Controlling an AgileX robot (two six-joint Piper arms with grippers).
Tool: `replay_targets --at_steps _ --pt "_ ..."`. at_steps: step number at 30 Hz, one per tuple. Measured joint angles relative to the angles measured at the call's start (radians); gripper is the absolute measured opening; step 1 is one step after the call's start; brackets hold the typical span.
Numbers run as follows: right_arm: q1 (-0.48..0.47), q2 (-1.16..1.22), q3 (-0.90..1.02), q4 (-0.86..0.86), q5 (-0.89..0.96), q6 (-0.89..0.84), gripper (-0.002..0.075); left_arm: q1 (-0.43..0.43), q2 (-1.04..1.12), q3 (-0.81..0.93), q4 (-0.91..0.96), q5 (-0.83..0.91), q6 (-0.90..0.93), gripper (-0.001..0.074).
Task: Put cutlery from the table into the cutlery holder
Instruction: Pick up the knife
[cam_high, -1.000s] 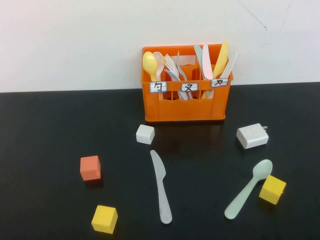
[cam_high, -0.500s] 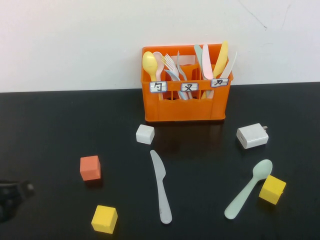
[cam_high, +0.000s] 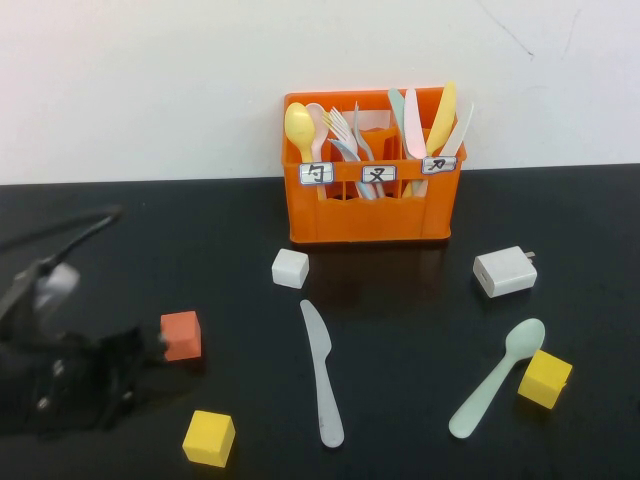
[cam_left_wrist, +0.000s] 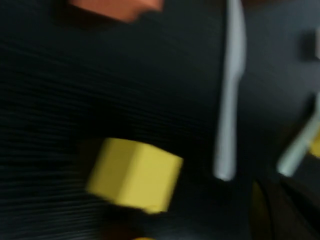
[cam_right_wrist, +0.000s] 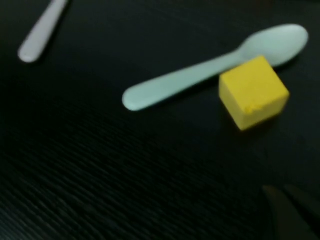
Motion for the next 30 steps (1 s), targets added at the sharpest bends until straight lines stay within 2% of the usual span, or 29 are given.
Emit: replay_targets --at_steps 4,8,13,21,26,30 --pt "0.000 0.048 -0.036 0.018 0.012 -0.027 -0.0002 -0.011 0.128 -0.086 -0.098 0.092 0.082 -0.0001" --pt "0.000 0.082 -0.060 0.026 0.014 -0.031 -0.0002 -0.099 0.210 -0.181 -0.046 0.057 0.050 -0.0001" --pt "0.038 0.116 -0.070 0.027 0.000 -0.037 -0.0001 -0.280 0.236 -0.269 0.157 -0.057 -0.124 -0.0001" --pt "0.211 0.194 -0.134 -0.064 -0.027 -0.001 -0.0001 -0.506 0.273 -0.345 0.579 -0.150 -0.523 -0.0001" --pt "0.308 0.266 -0.223 -0.237 -0.029 0.125 -0.0001 -0.595 0.361 -0.428 0.834 -0.113 -0.767 -0.0001" --pt "0.348 0.307 -0.276 -0.296 -0.029 0.156 -0.0001 -0.619 0.459 -0.516 0.930 -0.041 -0.863 -0.0001"
